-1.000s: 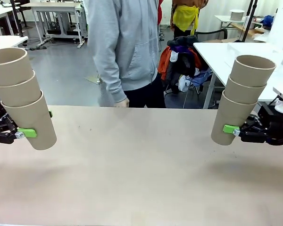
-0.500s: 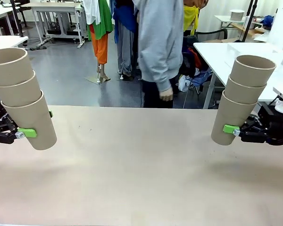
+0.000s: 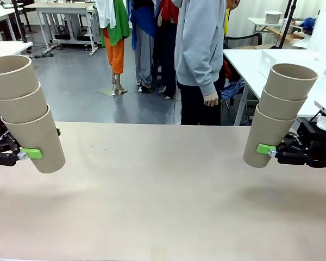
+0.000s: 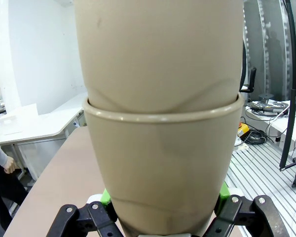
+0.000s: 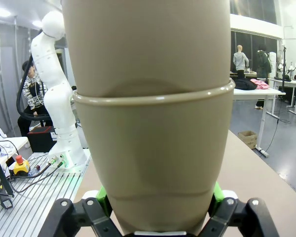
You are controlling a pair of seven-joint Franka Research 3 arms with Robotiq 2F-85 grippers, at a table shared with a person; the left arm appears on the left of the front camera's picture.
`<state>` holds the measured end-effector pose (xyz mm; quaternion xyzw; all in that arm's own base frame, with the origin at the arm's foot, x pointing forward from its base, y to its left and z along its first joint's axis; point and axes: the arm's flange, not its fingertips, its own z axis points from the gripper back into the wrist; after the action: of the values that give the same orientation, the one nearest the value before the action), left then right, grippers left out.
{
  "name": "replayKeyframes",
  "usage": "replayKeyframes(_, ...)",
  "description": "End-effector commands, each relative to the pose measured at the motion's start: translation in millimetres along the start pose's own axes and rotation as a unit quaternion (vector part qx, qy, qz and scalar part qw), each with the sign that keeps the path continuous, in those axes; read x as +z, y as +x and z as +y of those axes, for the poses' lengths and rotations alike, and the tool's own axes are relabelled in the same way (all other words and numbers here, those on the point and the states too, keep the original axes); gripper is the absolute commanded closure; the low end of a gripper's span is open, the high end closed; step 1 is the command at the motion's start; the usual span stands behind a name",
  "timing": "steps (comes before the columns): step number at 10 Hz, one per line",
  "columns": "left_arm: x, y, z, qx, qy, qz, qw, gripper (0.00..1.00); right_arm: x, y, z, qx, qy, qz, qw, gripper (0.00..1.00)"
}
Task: Stack the cups and store them in the basket.
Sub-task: Place the stack of Reusable plastic cups into the Pantry Basket.
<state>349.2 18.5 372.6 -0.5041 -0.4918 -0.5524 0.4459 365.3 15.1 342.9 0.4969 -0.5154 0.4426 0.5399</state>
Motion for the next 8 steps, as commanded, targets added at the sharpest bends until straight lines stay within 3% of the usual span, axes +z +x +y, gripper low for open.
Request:
replayKeyframes(1, 1.1, 3.4, -1.1, -0.004, 0.001, -0.003, 1.0, 0.15, 0.3, 4.4, 0.1, 0.006, -0.002, -0.002, 1.0, 0.17)
replayKeyframes(8, 1.1, 3.4, -1.1, -0.004, 0.001, -0.003, 1.0, 0.15, 0.3, 4.4, 0.1, 0.006, -0.002, -0.002, 1.0, 0.17)
